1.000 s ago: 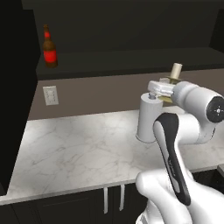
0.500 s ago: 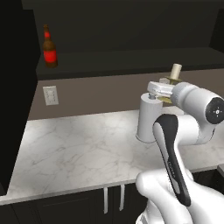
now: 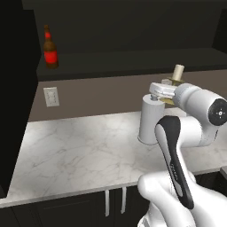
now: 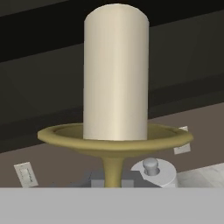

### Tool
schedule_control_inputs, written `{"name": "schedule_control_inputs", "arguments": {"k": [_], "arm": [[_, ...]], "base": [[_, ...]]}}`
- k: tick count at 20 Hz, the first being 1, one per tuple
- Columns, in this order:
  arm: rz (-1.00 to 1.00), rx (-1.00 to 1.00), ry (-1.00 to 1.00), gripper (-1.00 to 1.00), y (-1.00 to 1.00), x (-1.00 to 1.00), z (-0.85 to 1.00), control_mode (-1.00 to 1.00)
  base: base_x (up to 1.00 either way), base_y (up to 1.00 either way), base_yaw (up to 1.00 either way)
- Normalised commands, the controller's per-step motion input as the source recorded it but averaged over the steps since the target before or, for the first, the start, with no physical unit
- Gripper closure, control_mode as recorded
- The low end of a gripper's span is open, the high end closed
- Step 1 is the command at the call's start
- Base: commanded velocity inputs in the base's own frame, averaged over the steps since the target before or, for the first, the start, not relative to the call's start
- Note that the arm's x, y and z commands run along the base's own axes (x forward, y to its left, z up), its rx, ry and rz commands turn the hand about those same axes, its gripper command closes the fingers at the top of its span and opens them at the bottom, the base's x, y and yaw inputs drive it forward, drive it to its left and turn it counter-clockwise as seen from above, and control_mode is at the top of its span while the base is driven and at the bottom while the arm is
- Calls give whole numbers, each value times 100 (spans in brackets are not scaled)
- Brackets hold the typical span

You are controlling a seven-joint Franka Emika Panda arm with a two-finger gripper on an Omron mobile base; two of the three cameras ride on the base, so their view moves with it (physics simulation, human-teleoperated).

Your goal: Get the candle and the beer from the cabinet and move them to the dining counter.

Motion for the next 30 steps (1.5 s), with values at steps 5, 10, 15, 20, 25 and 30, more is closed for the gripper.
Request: {"name": "schedule_control_inputs", "arguments": {"k": [5,10,15,20,25,30], "arm": [[0,0,0,100,0,0,0,-100],[0,0,0,100,0,0,0,-100],[0,0,0,100,0,0,0,-100],[0,0,0,100,0,0,0,-100],[0,0,0,100,0,0,0,100],[0,0,0,100,0,0,0,100]], "base": [[0,0,0],[0,0,0],[0,0,0],[0,0,0],[0,0,0],[0,0,0]]}}
